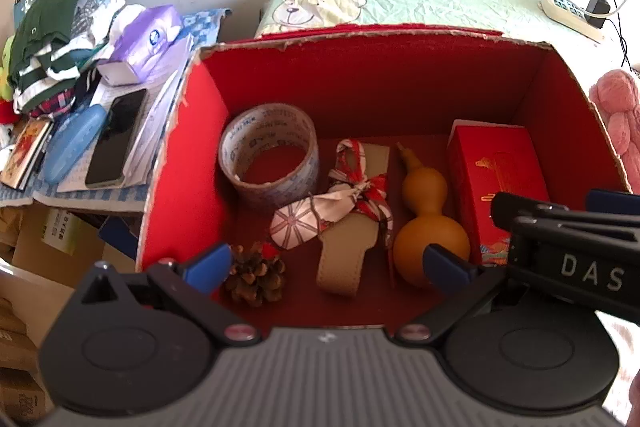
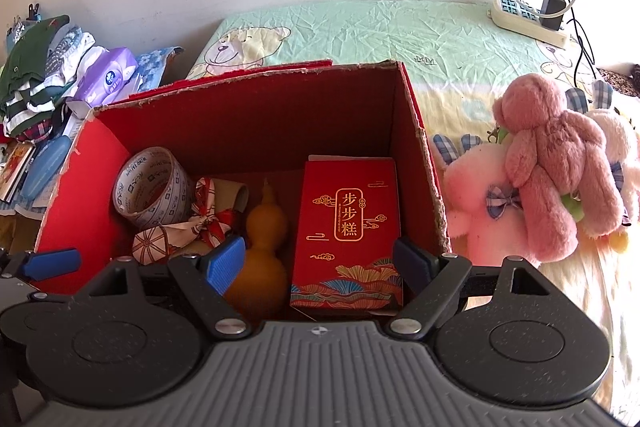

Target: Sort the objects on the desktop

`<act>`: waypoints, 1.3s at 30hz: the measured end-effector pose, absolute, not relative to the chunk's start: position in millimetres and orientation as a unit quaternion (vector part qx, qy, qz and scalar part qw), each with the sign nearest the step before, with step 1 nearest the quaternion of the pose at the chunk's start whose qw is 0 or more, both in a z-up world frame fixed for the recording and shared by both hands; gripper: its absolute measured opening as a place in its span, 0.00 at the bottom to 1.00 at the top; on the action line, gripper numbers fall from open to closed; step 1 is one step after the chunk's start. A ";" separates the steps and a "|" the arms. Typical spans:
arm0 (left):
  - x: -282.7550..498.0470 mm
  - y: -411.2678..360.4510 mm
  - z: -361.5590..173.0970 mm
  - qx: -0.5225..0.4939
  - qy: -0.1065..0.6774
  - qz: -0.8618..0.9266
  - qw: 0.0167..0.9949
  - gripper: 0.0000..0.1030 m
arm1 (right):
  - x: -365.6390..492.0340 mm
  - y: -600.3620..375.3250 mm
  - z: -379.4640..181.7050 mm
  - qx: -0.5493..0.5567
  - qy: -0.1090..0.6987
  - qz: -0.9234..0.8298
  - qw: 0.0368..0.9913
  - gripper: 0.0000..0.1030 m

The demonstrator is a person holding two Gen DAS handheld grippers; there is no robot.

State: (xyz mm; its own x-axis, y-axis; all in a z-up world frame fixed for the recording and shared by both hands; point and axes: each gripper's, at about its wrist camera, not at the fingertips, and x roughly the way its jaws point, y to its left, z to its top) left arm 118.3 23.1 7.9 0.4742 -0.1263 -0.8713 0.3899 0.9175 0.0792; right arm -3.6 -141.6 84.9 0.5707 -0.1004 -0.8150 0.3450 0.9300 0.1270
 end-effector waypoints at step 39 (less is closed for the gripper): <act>128.4 20.3 -11.6 0.131 0.508 -0.143 0.839 0.99 | 1.7 -139.7 77.0 0.112 0.447 -0.112 0.880 0.81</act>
State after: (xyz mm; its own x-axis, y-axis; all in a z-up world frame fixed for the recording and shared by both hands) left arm 128.4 20.3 -11.6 0.4423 -0.1070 -0.8905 0.3737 0.9245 0.0745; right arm 1.7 -139.7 77.0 0.5744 -0.0975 -0.8127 0.2974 0.9499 0.0963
